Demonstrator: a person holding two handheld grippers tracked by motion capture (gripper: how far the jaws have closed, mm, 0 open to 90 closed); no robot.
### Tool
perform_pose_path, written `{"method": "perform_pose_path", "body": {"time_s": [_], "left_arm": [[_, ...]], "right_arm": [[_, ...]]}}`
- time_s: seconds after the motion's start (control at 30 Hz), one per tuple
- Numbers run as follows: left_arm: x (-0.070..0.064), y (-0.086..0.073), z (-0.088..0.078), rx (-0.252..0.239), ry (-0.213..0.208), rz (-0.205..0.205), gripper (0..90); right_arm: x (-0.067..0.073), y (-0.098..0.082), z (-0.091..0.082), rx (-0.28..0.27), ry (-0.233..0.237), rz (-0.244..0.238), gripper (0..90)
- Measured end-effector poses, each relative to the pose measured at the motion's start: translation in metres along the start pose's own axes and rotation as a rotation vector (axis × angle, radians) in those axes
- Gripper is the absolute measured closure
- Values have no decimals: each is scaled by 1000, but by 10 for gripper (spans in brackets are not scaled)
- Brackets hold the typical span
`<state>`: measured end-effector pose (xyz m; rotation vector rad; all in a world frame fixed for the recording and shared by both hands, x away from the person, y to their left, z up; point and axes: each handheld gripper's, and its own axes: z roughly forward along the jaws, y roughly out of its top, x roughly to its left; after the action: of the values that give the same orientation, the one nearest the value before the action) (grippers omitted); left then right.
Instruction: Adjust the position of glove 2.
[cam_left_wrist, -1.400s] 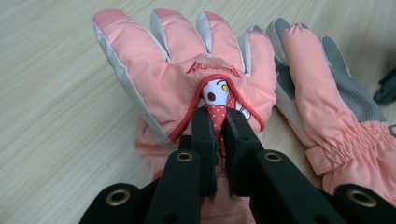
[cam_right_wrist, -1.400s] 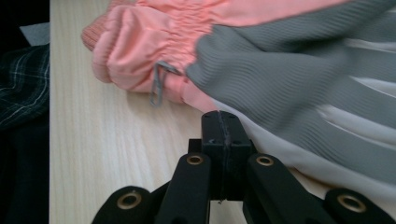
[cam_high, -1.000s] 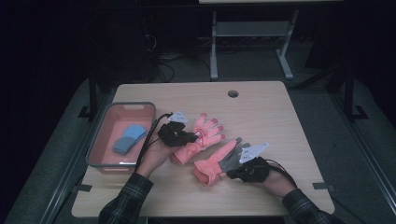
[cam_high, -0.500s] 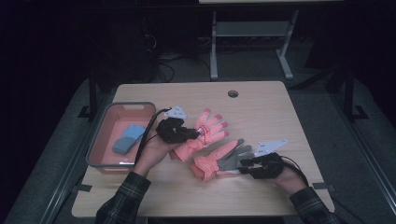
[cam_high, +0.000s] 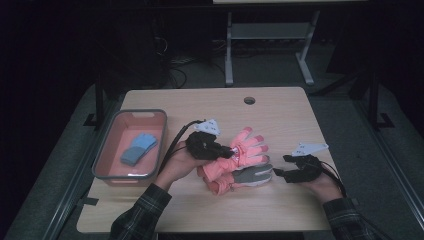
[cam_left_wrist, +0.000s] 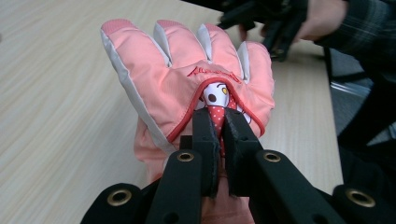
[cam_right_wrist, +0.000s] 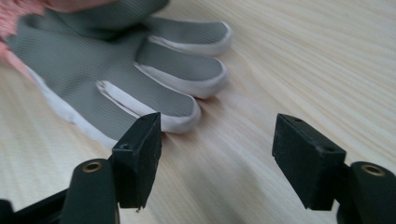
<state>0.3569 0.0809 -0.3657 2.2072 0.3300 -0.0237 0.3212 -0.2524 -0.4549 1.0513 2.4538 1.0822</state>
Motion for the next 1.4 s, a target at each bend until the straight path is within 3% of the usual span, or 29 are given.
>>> {"method": "perform_pose_path", "body": {"time_s": [0.1, 0.23, 0.33, 0.47, 0.63, 0.83, 1.03, 1.13, 1.23, 1.3, 1.4], "left_arm": [[1, -3, 12, 16, -21, 14, 841], [4, -13, 27, 44, -40, -2, 841], [6, -18, 32, 54, -46, -8, 840], [6, -24, 39, 84, -45, 16, 835], [6, -26, 40, 80, -46, 9, 817], [3, -18, 28, 71, -6, 10, 663], [-5, -14, 27, 111, 58, 38, 436], [-6, -10, 23, 83, 77, 42, 358], [-4, -5, 16, 95, 127, 52, 282], [-2, -4, 15, 89, 113, 37, 252], [-4, -7, 24, 152, 110, 37, 225]], "right_arm": [[-2, -1, 2, 7, -11, 3, 311], [-3, -2, 5, 19, -19, 5, 305], [-3, -2, 7, 38, -21, 14, 294], [-3, -3, 10, 58, -31, 0, 282], [-4, -4, 13, 76, -36, 4, 261], [-4, -4, 13, 77, -39, 4, 256], [-3, -4, 13, 85, -41, 3, 254], [-2, -4, 13, 87, -43, -1, 254], [-3, -4, 13, 83, -45, -5, 254], [-2, -4, 13, 87, -43, -2, 254], [-2, -4, 14, 90, -43, -9, 253]]}}
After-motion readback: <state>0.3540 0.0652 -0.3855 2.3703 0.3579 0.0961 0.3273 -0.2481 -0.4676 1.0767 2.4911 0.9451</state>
